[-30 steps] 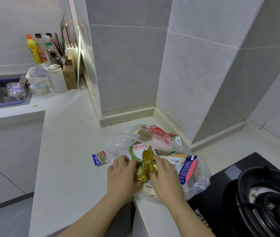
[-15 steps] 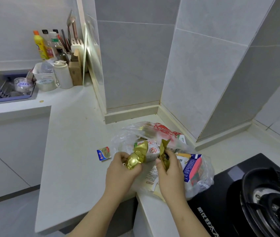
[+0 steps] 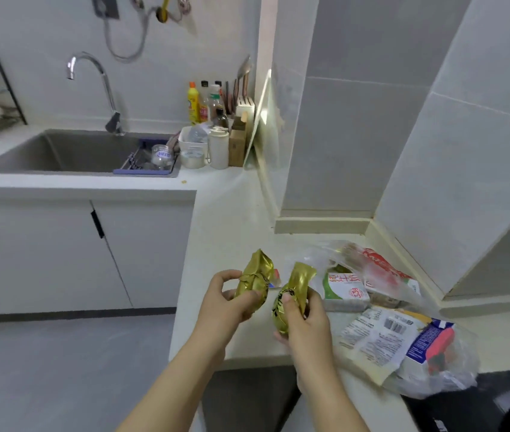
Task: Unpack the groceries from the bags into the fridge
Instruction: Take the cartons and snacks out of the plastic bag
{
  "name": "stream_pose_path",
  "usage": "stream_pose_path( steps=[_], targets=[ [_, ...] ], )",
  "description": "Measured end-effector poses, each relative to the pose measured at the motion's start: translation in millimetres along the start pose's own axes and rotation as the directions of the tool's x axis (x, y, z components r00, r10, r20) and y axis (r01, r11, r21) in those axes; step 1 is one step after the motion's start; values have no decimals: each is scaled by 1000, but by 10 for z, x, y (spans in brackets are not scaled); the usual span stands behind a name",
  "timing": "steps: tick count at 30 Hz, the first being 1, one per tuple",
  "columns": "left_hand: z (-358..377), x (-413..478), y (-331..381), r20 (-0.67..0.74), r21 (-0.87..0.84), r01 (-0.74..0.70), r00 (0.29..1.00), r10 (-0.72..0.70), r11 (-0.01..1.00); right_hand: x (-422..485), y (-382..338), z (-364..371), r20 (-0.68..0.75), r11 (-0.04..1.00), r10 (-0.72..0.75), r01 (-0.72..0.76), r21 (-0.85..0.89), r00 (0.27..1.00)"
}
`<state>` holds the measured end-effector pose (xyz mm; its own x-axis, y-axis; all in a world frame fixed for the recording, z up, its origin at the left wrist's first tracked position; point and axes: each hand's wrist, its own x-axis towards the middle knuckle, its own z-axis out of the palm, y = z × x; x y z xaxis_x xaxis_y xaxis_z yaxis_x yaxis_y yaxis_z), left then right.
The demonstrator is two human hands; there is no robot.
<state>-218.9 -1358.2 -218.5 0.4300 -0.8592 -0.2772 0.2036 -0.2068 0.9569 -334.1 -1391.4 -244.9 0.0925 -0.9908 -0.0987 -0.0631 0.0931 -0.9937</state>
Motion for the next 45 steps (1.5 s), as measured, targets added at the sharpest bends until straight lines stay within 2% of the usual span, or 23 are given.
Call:
stream_pose_path(
  steps=[5,10,21,26,37,41,45],
  targets=[
    [-776,-427,34,-159,-35,-42,987,36,999,-479,-86,640,251,1000,3,-8,18,968],
    [-1632,-1070,-76,-322,-71,-92,945,64,993,-1232,-89,1274,448,999,35,-43,6,893],
    [-2960,-2678,-454,-578,-136,-131,815,29,982,-3032,6,2056,707,998,63,-43,-45,704],
    [-3265,-3268,-529,-682,-161,-198,730,36,967,-3570,-52,2236,815,999,34,2,-44,579],
    [-3324,-4548,-558,-879,-50,-283,468,92,958,-4580,-173,2178,952,999,-32,13,29,304],
    [-3366,-5072,-520,-908,0,-295,400,123,956,-5026,-284,2138,974,998,-58,-12,62,221],
    [-3469,-5508,-458,-914,67,-348,355,197,935,-5422,-446,2143,977,990,-142,34,138,159]
  ],
)
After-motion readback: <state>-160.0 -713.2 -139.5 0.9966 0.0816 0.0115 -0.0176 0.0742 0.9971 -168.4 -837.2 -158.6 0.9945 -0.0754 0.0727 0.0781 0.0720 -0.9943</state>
